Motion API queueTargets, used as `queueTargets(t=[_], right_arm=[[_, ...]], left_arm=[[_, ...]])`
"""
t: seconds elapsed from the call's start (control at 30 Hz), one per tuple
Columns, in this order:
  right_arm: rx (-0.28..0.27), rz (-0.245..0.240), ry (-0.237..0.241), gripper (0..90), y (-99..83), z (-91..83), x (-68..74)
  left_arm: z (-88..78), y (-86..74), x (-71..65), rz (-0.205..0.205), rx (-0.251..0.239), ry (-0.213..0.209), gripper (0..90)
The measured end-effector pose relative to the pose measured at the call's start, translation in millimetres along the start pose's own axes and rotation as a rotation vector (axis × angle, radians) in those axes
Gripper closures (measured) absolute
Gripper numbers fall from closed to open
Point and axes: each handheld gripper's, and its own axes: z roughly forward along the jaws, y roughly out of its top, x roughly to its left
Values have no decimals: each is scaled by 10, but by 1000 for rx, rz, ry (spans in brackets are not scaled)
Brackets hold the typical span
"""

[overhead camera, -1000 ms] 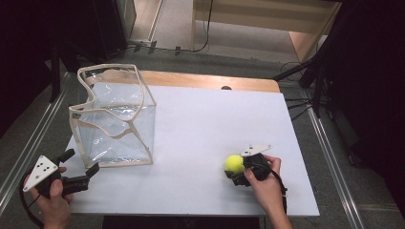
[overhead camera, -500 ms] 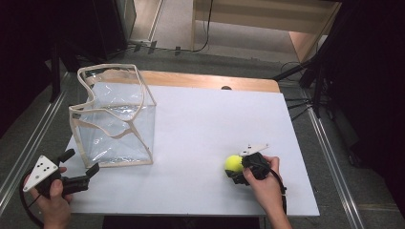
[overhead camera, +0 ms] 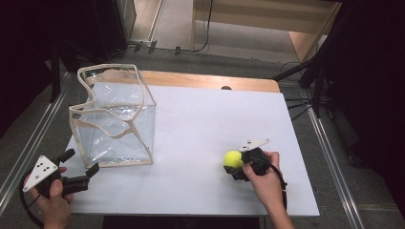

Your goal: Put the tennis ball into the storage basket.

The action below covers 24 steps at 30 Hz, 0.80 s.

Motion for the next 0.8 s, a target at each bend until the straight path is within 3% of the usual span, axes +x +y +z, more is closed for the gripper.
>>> queueTargets(t=[0.57, 0.8], right_arm=[[-20, -24, 30, 235, 276, -27, 64], [-35, -55, 51, 235, 445, -23, 124]], left_arm=[[-1, 2, 0, -4, 1, 0, 0], [-1, 2, 1, -4, -1, -3, 0]])
